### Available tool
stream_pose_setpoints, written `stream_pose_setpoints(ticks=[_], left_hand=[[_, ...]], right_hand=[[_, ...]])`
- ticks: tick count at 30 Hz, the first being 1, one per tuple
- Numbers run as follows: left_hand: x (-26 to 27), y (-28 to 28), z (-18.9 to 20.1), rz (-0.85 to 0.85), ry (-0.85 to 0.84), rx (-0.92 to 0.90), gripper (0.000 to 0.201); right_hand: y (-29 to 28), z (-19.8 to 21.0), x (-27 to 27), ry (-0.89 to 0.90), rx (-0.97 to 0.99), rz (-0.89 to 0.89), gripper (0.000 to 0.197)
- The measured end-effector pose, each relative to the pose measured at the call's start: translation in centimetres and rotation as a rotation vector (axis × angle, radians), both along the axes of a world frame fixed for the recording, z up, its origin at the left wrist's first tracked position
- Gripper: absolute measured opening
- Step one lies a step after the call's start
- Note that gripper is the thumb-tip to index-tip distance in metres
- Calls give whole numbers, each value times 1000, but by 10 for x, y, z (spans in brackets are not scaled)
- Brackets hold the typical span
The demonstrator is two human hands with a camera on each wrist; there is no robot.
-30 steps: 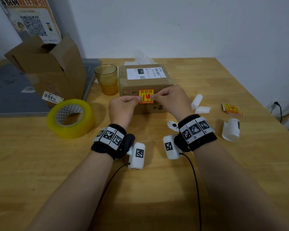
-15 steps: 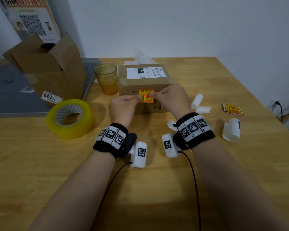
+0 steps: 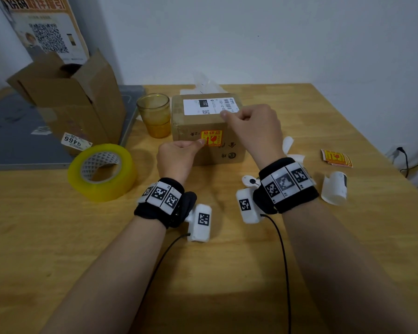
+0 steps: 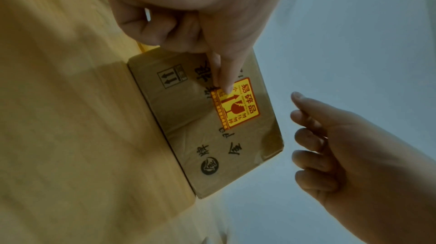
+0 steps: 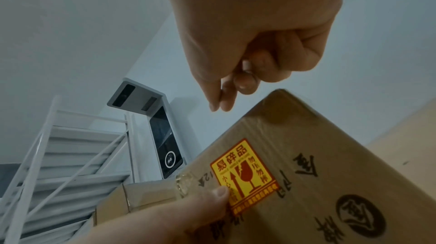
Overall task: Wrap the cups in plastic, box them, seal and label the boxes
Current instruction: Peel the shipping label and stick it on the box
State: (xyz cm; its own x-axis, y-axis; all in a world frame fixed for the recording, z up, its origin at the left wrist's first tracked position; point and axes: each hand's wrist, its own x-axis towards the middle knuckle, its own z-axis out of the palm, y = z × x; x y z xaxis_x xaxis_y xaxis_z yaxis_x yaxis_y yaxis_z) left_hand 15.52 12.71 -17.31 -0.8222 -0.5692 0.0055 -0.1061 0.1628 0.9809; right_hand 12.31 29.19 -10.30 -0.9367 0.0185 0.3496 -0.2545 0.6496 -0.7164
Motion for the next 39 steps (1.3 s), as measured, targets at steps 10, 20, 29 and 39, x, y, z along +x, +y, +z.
stream_pose_setpoints(ticks=[10, 20, 29, 39], left_hand=[[18, -10, 31, 92, 260, -318, 34], [-14, -8, 31, -79, 195, -536, 27], [-18, -21, 29, -100, 240, -578, 31], [-14, -27, 27, -130, 265, -555, 42]], right_hand=[[2, -8, -14, -13, 121, 143, 35], [-7, -10, -22, -59, 96, 149, 43], [5, -3, -35, -108, 87, 197, 41], [-23, 2, -22, -62, 371, 46, 60]])
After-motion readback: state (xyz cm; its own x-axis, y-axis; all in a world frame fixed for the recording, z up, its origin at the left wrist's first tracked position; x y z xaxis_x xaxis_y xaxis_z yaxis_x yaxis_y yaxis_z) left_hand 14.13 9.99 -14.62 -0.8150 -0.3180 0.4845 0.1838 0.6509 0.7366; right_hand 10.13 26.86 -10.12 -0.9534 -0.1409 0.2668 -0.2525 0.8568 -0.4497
